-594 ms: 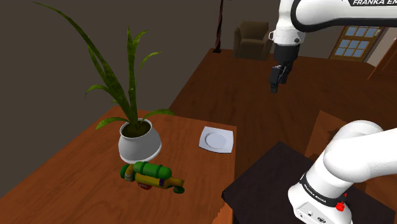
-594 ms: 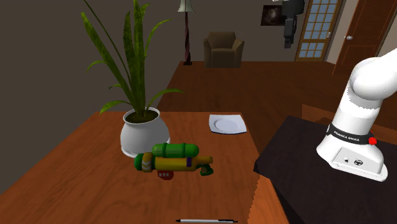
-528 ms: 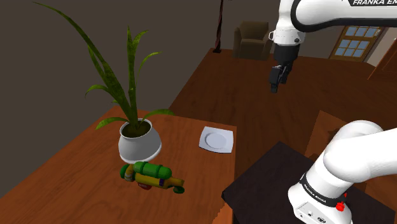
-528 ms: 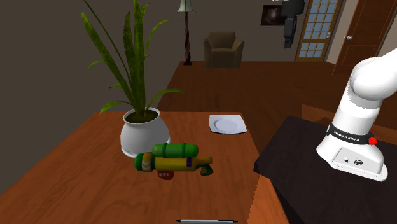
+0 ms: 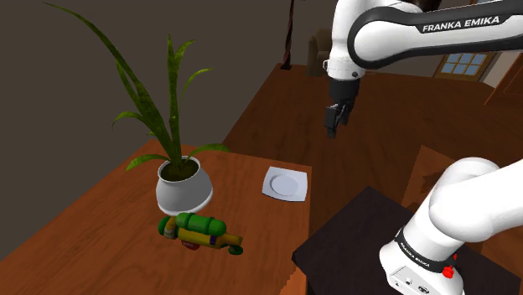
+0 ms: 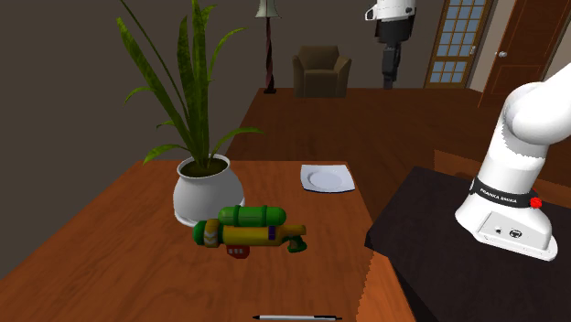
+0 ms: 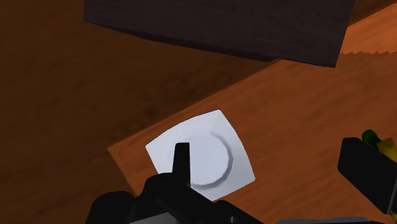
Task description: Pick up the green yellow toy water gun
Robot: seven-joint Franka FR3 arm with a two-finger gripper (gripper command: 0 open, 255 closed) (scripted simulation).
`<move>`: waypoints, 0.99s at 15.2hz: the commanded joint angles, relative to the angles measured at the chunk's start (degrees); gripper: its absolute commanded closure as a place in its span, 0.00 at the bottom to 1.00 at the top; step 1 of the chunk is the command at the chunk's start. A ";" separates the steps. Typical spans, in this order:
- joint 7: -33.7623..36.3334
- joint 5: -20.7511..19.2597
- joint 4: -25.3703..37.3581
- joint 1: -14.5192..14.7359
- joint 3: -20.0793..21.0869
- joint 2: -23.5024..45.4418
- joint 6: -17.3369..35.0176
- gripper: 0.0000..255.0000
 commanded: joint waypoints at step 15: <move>11.09 1.87 6.83 5.73 12.82 26.37 20.06 0.00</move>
